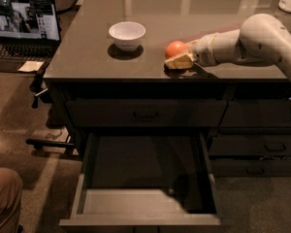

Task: Pick orange from middle drawer and place on counter

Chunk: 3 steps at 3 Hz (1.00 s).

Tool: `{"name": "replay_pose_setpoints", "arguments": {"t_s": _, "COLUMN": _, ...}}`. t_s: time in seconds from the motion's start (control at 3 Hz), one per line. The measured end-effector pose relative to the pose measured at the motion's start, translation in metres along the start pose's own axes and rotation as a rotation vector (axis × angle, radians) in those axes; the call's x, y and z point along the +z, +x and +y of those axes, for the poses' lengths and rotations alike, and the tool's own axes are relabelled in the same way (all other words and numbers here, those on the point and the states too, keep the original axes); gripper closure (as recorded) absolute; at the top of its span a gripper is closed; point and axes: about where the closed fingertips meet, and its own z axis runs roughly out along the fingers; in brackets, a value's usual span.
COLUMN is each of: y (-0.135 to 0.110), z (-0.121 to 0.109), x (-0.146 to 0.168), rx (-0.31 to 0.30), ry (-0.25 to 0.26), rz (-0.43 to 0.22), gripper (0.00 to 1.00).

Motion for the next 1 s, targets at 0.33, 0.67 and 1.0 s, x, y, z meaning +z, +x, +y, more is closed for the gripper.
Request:
{"name": "replay_pose_setpoints", "arguments": {"t_s": 0.33, "y": 0.0, "z": 0.0, "x": -0.0001, "rx": 0.0, "ry": 0.0, "rz": 0.0, "gripper": 0.13}}
{"name": "replay_pose_setpoints", "arguments": {"t_s": 0.67, "y": 0.0, "z": 0.0, "x": 0.0, "rx": 0.0, "ry": 0.0, "rz": 0.0, "gripper": 0.0}}
{"name": "replay_pose_setpoints", "arguments": {"t_s": 1.0, "y": 0.0, "z": 0.0001, "x": 0.0001, "rx": 0.0, "ry": 0.0, "rz": 0.0, "gripper": 0.0}}
